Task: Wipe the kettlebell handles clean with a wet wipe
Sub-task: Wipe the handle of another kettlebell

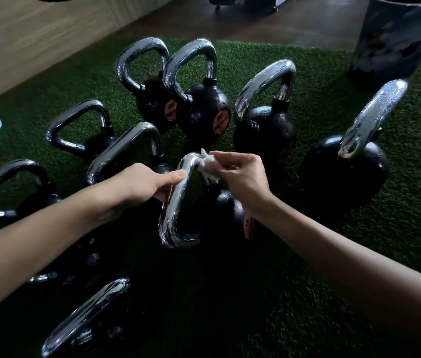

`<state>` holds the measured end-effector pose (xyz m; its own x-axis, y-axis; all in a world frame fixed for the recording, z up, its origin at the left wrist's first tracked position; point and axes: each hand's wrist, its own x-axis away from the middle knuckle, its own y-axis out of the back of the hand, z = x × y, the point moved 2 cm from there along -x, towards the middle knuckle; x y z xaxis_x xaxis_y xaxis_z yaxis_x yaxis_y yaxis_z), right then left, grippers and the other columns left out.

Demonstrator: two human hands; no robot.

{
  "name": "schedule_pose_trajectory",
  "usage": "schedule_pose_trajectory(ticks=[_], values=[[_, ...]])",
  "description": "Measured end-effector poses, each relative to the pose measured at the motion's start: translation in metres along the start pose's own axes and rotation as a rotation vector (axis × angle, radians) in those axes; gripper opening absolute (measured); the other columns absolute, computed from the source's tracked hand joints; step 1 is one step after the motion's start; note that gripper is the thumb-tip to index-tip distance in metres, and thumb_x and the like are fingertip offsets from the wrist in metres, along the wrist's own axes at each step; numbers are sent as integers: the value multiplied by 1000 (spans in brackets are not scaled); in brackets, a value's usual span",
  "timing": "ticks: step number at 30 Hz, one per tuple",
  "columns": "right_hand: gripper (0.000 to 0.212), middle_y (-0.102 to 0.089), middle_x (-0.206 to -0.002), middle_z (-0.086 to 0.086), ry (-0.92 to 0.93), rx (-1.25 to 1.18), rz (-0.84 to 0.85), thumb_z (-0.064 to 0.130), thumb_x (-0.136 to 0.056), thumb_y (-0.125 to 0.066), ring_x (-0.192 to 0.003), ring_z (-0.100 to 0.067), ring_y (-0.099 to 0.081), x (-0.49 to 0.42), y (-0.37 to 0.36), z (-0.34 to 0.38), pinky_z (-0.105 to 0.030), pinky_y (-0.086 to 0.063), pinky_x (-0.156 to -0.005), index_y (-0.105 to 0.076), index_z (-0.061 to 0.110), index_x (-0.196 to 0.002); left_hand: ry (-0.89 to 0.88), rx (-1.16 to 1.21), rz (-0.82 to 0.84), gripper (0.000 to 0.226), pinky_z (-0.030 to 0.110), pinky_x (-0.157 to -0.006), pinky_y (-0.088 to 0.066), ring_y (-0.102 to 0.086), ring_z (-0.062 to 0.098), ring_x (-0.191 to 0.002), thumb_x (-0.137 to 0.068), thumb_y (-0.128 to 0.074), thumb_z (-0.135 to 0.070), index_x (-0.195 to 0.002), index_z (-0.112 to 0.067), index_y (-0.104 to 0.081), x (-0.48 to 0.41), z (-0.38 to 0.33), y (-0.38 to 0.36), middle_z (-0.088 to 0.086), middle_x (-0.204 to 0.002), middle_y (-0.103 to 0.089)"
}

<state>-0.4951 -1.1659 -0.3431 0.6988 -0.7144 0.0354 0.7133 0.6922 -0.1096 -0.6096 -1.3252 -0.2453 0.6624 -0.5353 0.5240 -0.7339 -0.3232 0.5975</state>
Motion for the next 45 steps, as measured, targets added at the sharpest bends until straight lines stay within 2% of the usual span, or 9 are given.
schedule_pose_trajectory(ticks=[4, 13, 16, 19, 22, 26, 30, 40, 45], values=[[27, -80, -94, 6, 130, 38, 72, 22, -79, -88, -90, -14, -76, 15, -23, 17, -32, -62, -84, -81, 16, -105, 69, 2, -7, 54, 34, -81, -48, -70, 24, -81, -71, -70, -68, -78, -16, -84, 3, 9, 8, 7, -84, -79], [22, -80, -93, 6, 83, -48, -1, 22, -80, -87, -91, -18, -76, 25, -34, 13, -49, -61, -88, -82, 21, -102, 119, 64, -2, 59, 24, -51, -26, -41, 9, -58, -79, -68, -67, -100, -13, -81, 4, 15, 6, -7, -77, -76], [23, -78, -89, 13, 105, 41, 12, 37, -80, -87, -75, -2, -69, 60, -32, 5, -37, -59, -69, -82, 29, -101, 106, 61, -5, 60, 22, -44, -22, -32, 7, -47, -79, -68, -68, -98, -13, -81, 3, 14, 4, -10, -67, -69], [19, -76, -84, 17, 192, 157, 15, 34, -78, -88, -58, 0, -53, 76, -30, 8, -23, -44, -57, -82, 33, -96, 81, 76, 5, 56, 19, -40, -24, -32, 5, -39, -82, -67, -65, -95, -12, -80, 3, 14, 1, -10, -55, -61], [19, -77, -80, 14, 150, 129, 7, 33, -77, -89, -57, -2, -47, 66, -28, 15, -36, -45, -55, -82, 32, -94, 38, 68, -34, 65, 15, -37, -31, -47, 5, -39, -77, -68, -68, -91, -6, -81, 2, 15, 1, -2, -63, -70], [16, -76, -77, 15, 180, 154, 133, 34, -80, -86, -57, 0, -56, 83, -35, 11, -24, -45, -54, -83, 28, -95, -50, 147, -25, 49, 18, -53, -52, -70, 13, -62, -77, -71, -59, -84, -11, -83, 5, 22, 3, 10, -87, -79], [20, -75, -84, 17, 220, 295, 205, 43, -79, -85, -64, -6, -56, 114, -44, -8, -15, -39, -60, -83, 32, -95, -207, 77, -14, 34, 36, -106, -49, -74, 14, -95, -76, -73, -55, -88, -25, -84, 5, 32, 12, -1, -93, -80], [21, -76, -91, 14, 316, 364, 164, 29, -79, -87, -74, 5, -60, 117, -51, -11, -9, -40, -66, -83, 26, -100, -323, -158, 234, 40, 37, -113, -43, -68, 7, -114, -80, -81, -28, -119, -25, -75, 10, 24, 33, -7, -114, -76], [20, -77, -96, 15, 459, 433, 197, 34, -80, -86, -84, -3, -66, 121, -48, -12, -25, -54, -73, -83, 27, -98, -353, -229, 216, 41, 38, -115, -39, -65, 1, -116, -80, -82, -30, -120, -30, -74, 9, 23, 36, -14, -116, -75]])
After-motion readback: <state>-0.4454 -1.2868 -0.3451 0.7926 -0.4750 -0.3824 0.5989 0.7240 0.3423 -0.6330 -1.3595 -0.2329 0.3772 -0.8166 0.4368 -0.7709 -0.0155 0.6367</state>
